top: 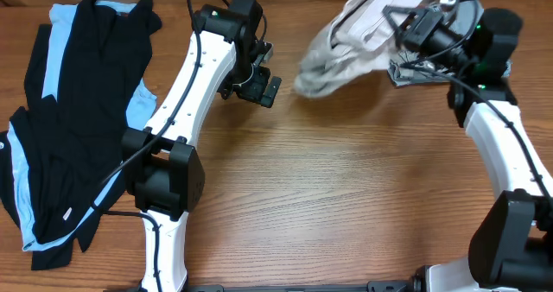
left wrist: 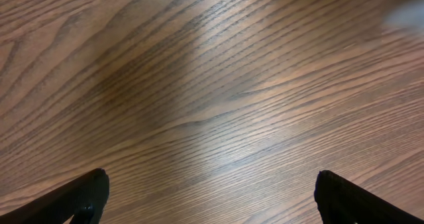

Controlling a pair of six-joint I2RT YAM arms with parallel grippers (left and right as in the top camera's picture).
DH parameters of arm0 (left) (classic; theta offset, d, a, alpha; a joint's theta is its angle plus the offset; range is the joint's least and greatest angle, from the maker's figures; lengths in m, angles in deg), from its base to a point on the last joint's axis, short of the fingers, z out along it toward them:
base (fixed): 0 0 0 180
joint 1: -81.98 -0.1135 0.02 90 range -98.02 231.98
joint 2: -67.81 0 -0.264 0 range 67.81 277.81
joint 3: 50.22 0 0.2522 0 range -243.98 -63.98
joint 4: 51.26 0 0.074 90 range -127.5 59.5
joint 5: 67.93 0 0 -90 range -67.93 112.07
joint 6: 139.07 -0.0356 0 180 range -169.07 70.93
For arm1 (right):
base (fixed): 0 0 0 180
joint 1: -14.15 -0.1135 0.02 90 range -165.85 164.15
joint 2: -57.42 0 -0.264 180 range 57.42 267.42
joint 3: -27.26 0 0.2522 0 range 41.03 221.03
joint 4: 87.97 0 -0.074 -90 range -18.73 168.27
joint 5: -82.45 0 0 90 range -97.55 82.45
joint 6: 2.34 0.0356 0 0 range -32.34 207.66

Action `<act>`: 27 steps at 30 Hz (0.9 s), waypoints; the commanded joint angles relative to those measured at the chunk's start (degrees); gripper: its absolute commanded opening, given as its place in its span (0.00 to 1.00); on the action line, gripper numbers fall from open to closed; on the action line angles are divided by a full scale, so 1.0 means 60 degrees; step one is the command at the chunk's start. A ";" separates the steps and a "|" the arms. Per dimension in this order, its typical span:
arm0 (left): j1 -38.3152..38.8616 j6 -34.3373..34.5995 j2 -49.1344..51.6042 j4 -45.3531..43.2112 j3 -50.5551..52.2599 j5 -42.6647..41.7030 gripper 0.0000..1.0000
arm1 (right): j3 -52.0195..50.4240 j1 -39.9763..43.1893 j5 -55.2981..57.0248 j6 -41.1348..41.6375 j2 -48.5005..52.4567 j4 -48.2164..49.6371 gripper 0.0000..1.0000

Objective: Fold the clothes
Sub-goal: 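Carry the folded shorts with the right gripper onto the jeans at top right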

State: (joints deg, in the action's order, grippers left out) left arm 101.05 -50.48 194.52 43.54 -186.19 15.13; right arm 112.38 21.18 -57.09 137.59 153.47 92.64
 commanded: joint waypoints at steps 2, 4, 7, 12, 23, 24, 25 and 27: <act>-0.0036 0.0171 -0.0007 -0.0018 0.0040 0.0087 1.00 | 0.1129 0.0652 0.1082 0.0146 -0.0408 0.0441 0.04; -0.0051 0.0171 -0.0007 -0.0036 0.0040 0.0087 1.00 | 0.1271 0.0907 0.1330 0.0149 -0.0386 0.0718 0.04; -0.0069 0.0168 -0.0007 -0.0073 0.0040 0.0091 1.00 | 0.1479 0.1239 0.1654 0.0160 -0.0233 0.1111 0.04; -0.0069 0.0164 -0.0007 -0.0197 0.0040 0.0277 1.00 | 0.2124 0.1683 0.2065 0.0670 0.0623 0.1851 0.04; -0.0069 0.0171 -0.0007 -0.0659 0.0040 0.0193 1.00 | 0.4758 0.2087 0.2605 0.0831 0.3880 0.2743 0.04; -0.0069 0.0171 -0.0007 -0.0696 0.0040 0.0157 1.00 | 0.4943 0.2102 0.2699 0.0834 0.4138 0.2849 0.04; -0.0069 0.0171 -0.0007 -0.0725 0.0040 0.0160 1.00 | 0.5111 0.2102 0.2816 0.0871 0.4375 0.2914 0.04; -0.0069 0.0171 -0.0007 -0.0758 0.0040 0.0160 1.00 | 0.5439 0.2102 0.2998 0.0867 0.4812 0.2987 0.04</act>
State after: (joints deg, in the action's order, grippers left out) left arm 101.05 -50.48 194.52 39.23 -186.19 16.18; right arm 139.52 33.26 -42.27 142.94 180.94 108.20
